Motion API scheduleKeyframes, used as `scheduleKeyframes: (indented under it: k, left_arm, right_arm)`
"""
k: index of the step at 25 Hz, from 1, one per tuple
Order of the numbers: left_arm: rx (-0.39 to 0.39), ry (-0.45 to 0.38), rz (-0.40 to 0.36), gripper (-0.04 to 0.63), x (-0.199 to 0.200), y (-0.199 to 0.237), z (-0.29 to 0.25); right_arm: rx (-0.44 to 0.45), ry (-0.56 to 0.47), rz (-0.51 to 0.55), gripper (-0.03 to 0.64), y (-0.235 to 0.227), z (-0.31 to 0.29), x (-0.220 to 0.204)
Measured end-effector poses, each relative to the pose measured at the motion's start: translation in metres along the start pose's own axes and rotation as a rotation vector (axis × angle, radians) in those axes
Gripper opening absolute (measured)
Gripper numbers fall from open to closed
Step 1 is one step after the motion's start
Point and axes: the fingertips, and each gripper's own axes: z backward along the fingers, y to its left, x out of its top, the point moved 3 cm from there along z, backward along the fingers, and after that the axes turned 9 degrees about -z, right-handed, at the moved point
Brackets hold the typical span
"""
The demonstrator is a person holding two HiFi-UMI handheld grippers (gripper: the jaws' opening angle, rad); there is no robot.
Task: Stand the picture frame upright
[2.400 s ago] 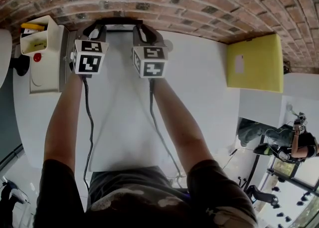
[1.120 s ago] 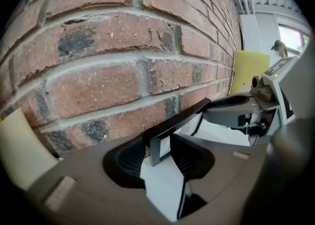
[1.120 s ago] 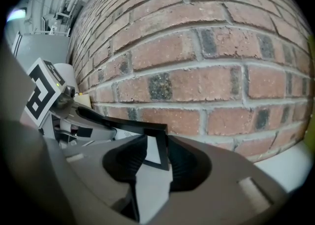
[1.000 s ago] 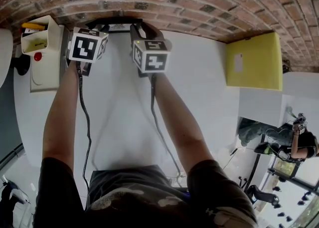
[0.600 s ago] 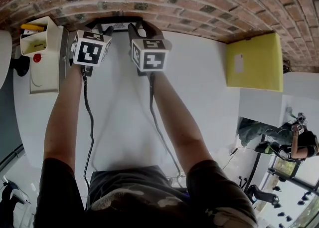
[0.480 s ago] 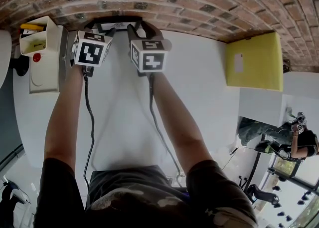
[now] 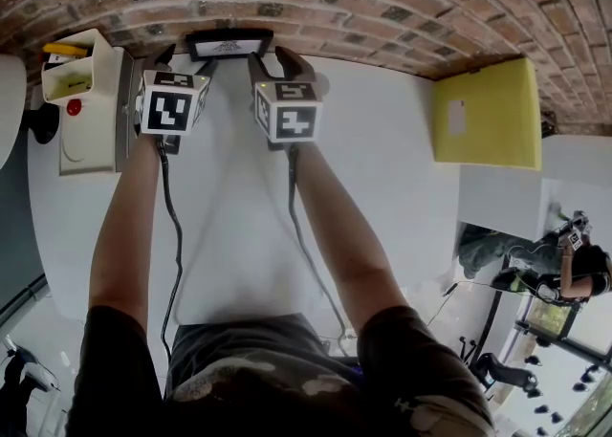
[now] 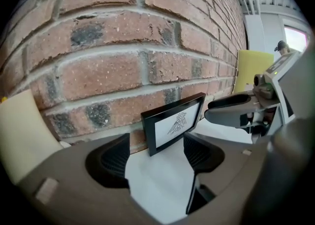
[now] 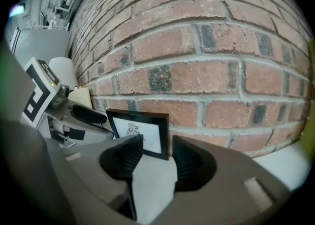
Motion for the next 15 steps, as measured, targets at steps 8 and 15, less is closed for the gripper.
scheduleKeyframes:
  k: [8,15]
  left_arm:
    - [0.015,-0.060,0.059,0.347,0.000,-0.009,0.038]
    - [0.021,-0.147,0.092,0.201,0.003,-0.012,0.094]
  right_arm:
    - [-0.025,-0.030,0.003,0.190,0.009,0.030,0.003]
    - [-0.058,-0.108,-0.008,0.189,0.030,0.077,0.018]
